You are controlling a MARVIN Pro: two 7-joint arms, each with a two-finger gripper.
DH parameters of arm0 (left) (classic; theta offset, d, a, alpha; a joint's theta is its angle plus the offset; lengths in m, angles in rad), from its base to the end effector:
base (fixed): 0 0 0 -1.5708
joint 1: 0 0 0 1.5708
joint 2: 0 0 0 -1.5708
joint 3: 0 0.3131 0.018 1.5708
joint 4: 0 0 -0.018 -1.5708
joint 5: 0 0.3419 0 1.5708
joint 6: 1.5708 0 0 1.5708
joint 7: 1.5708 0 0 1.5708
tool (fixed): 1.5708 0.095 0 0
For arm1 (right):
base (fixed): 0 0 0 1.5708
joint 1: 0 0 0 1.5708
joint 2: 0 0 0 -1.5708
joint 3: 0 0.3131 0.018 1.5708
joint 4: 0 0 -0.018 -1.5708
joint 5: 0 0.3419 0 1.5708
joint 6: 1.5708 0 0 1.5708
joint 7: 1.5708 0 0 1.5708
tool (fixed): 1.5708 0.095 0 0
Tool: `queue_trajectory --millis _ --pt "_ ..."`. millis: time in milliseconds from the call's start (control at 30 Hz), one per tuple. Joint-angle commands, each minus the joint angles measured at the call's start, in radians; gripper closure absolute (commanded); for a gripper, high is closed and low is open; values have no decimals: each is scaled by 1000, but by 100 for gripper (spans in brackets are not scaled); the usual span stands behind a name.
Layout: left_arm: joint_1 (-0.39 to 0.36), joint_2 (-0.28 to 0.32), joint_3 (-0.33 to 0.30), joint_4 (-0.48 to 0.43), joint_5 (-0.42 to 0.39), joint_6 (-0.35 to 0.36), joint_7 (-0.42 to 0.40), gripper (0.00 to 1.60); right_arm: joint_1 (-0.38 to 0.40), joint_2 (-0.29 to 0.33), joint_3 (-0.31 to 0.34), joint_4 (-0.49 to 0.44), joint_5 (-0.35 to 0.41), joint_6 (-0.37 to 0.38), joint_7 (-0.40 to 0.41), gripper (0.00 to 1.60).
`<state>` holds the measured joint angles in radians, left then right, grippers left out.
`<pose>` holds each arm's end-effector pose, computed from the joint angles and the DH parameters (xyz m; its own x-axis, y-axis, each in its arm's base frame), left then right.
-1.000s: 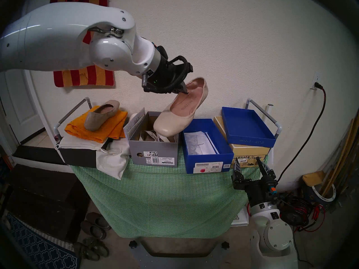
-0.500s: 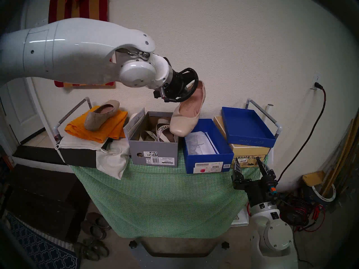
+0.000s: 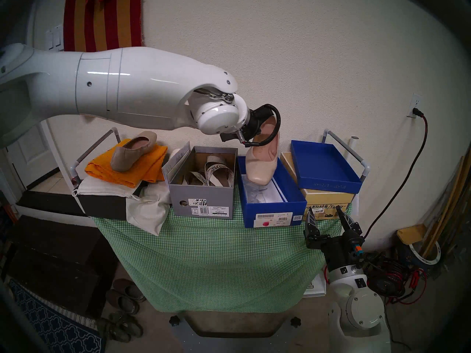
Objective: Put shoes into shoe box
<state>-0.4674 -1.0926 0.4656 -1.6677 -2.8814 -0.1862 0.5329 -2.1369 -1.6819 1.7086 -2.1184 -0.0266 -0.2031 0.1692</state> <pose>0.5127 -0.1882 -0.0067 0.6556 0.4157 0.6304 -0.0525 -0.8077 0.5873 0.2777 -0.0271 -0.2837 -0.1704 0.0377 0.9847 -0.0083 -0.9993 0.0368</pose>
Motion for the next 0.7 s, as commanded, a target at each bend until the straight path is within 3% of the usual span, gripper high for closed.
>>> queue_trajectory --millis 0,667 --pt "120 -65 -77 48 2 -78 52 160 0 0 0 0 0 0 0 0" --pt "387 -186 -311 173 2 -321 331 160 0 0 0 -1 0 0 0 0"
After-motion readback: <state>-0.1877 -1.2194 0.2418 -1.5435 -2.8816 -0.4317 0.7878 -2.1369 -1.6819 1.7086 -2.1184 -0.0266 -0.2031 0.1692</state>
